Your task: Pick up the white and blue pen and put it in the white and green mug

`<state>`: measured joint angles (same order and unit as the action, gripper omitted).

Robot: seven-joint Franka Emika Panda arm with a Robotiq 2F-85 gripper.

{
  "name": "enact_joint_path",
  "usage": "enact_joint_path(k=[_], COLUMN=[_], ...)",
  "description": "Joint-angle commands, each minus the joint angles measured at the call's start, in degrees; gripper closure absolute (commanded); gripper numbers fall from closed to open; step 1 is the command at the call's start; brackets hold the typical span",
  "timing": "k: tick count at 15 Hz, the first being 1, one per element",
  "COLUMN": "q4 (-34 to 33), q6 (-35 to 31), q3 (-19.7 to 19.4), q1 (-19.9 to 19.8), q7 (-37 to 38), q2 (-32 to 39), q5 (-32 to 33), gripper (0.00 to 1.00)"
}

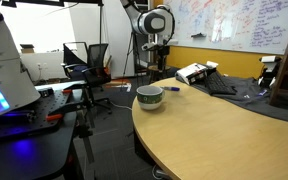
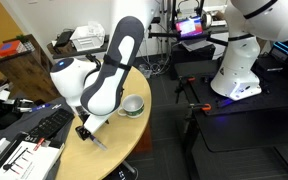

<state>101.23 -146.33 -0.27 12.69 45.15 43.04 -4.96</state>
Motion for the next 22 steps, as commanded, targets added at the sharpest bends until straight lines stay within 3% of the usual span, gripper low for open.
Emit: enact_joint_path(k=[1,5,6,7,12,17,21,22], q4=[-10.20,-19.57,-21.54,-23.39,-29.77,-31.56,-30.89,-28.82], q6=[1.99,4.45,5.22,5.81,9.34,10.88,10.25,9.56], q3=[-1.45,-2.51,-2.11,-2.05,-2.65,-3.14,-2.87,-4.45], q1=[1.30,1.28,0.86,0.74,1.19,0.52,0.14,1.52], q7=[-0.80,-0.15,-0.76,-1.11,-0.92,-1.16,-0.88,2.67], q2=[8.05,15.82,17.20,18.48,22.45,24.50,23.81,22.02], q5=[-1.37,-2.23,-2.69,-2.78,-2.00,-1.97,-2.45,-2.36], gripper=[0.00,0.02,0.18,0.27,0.64,1.00,0.95,0.95])
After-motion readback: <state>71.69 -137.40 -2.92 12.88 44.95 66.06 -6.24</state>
